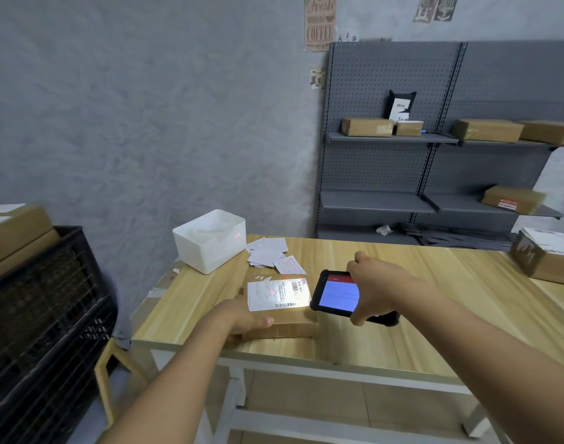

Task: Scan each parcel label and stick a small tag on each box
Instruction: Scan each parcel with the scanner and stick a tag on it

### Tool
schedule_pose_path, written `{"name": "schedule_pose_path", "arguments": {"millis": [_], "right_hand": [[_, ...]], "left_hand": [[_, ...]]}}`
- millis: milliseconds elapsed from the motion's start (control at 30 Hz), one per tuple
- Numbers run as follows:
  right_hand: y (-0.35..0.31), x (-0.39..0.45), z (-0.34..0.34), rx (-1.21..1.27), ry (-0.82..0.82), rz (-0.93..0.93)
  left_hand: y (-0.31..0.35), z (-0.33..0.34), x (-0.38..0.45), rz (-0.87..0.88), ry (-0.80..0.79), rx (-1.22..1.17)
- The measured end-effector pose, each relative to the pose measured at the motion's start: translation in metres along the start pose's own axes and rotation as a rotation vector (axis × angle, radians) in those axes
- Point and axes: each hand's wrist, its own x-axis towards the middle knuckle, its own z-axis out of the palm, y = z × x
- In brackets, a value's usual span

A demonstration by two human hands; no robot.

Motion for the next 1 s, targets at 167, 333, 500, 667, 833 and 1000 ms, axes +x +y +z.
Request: {"name": "schedule_pose_path", "arguments": {"millis": [167, 333, 500, 667, 833, 1000], "right_hand": [[-0.001, -0.001, -0.012, -0.052, -0.009, 0.019], [-0.003, -0.001, -0.015, -0.068, -0.066, 0.022], [-0.002, -0.002, -0.018, -0.058, -0.072, 0.013], [-0.002, -0.007, -0.036, -0.057, -0.073, 0.03], [-0.005, -0.015, -0.051, -0.094, -0.099, 0.035], [-0.006, -0.023, -0.061, -0.147, -0.131, 0.042]], "left_hand": [[0.003, -0.003, 0.002, 0.029, -0.052, 0.008], [0.001, -0.003, 0.003, 0.036, -0.059, 0.013], [0.0, -0.004, 0.005, 0.065, -0.077, 0.064], [0.001, -0.005, 0.006, 0.066, -0.086, 0.083], [0.001, -0.005, 0.004, 0.059, -0.086, 0.071], [0.002, -0.004, 0.003, 0.061, -0.093, 0.054]]}}
